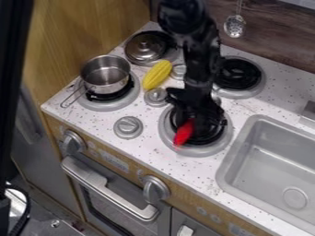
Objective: Move the red spoon to the upper side of burner
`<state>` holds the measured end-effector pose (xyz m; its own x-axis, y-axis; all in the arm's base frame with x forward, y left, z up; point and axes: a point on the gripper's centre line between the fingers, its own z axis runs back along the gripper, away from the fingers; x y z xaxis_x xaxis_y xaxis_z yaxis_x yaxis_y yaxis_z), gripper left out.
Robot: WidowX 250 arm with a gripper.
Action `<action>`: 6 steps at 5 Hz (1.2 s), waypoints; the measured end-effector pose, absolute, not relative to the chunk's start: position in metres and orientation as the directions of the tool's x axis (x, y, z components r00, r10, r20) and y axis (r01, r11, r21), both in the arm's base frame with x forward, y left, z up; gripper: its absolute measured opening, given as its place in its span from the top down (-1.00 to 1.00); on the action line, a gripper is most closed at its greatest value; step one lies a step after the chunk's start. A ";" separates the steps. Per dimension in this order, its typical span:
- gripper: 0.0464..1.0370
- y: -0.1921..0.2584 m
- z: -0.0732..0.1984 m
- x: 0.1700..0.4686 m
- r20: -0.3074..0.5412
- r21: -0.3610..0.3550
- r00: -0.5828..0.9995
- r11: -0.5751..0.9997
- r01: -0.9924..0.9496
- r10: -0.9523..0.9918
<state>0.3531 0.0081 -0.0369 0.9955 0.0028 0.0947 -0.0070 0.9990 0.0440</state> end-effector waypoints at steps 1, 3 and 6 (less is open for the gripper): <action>0.36 0.033 -0.019 0.360 0.145 0.039 0.989 0.998 -0.049 0.043; 0.36 0.075 -0.031 0.357 0.118 0.074 0.991 0.994 -0.080 0.071; 0.21 0.089 -0.064 0.358 0.055 0.078 0.997 0.996 -0.051 0.047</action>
